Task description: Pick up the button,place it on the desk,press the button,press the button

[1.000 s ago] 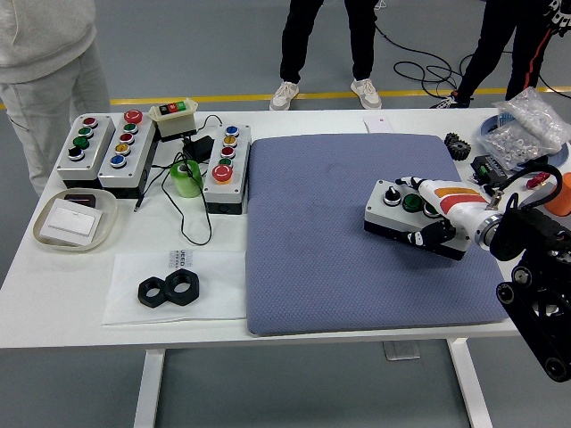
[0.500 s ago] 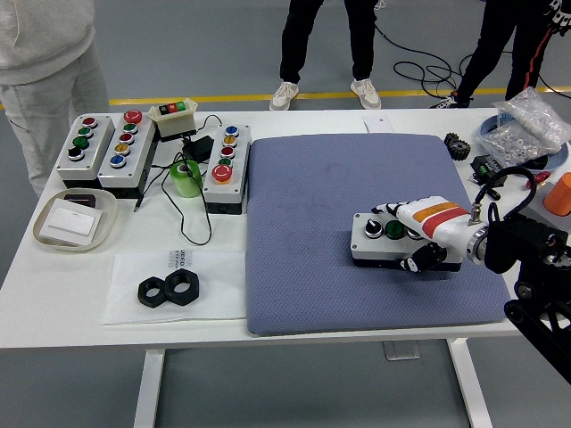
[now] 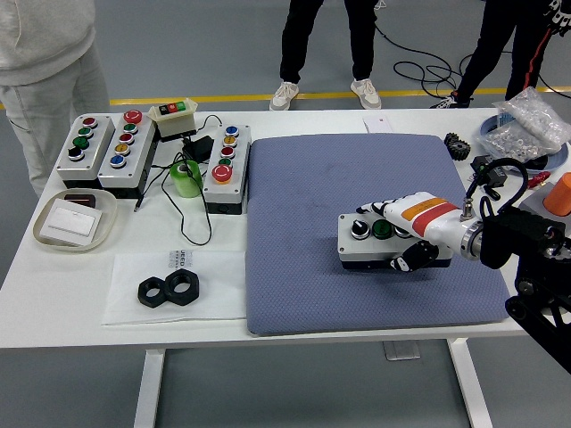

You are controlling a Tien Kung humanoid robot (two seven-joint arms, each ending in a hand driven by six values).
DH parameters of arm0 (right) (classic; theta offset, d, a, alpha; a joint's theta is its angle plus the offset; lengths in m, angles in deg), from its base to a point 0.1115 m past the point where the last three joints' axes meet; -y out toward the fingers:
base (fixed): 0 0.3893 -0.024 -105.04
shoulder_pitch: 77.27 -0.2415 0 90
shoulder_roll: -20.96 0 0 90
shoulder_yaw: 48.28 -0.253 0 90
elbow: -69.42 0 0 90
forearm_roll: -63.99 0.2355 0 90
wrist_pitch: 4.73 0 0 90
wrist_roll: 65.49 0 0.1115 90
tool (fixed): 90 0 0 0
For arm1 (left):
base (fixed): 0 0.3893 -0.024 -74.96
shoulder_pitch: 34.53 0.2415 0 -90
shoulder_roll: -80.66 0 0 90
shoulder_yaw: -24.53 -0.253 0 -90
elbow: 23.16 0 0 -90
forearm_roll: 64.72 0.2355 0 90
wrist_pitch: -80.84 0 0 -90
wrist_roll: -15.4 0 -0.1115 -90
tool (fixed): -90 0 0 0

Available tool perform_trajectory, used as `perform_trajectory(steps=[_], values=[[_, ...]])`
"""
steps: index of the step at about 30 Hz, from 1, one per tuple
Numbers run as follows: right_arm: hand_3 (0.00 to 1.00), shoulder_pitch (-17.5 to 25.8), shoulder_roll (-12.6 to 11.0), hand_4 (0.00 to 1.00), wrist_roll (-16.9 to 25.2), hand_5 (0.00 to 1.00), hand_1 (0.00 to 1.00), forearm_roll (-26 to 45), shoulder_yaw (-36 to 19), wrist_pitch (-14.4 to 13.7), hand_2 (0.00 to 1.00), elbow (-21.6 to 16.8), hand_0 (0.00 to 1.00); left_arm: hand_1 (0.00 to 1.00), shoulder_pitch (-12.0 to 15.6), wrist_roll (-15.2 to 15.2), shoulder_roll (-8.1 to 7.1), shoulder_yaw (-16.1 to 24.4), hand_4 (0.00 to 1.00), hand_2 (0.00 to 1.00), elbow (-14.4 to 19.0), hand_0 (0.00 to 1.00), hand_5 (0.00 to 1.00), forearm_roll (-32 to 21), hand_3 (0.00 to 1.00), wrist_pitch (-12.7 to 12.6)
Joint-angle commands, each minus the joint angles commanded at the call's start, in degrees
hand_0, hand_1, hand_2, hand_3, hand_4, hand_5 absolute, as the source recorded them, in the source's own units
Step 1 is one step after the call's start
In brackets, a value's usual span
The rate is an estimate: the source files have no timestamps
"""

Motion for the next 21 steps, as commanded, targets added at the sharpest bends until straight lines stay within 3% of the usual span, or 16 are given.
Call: perform_trajectory(steps=[12,21], values=[[0.444,-3.0,-1.2,0.516,-0.2,0.002,0.337,0.9,3.1,1.5,0.34,-3.9,0.411,0.913,0.4,0.1,-0.64,1.0,0.561,0.962,0.0,0.749,0.998,1.0,0.849,0.1],[0.444,-2.8,0.3,0.519,-0.1,0.002,0.337,1.1,4.4,1.3,0.34,-3.9,0.411,0.913,0.1,0.0,-0.76,0.6,0.562,0.962,0.0,0.748,0.998,0.6,0.848,0.1]])
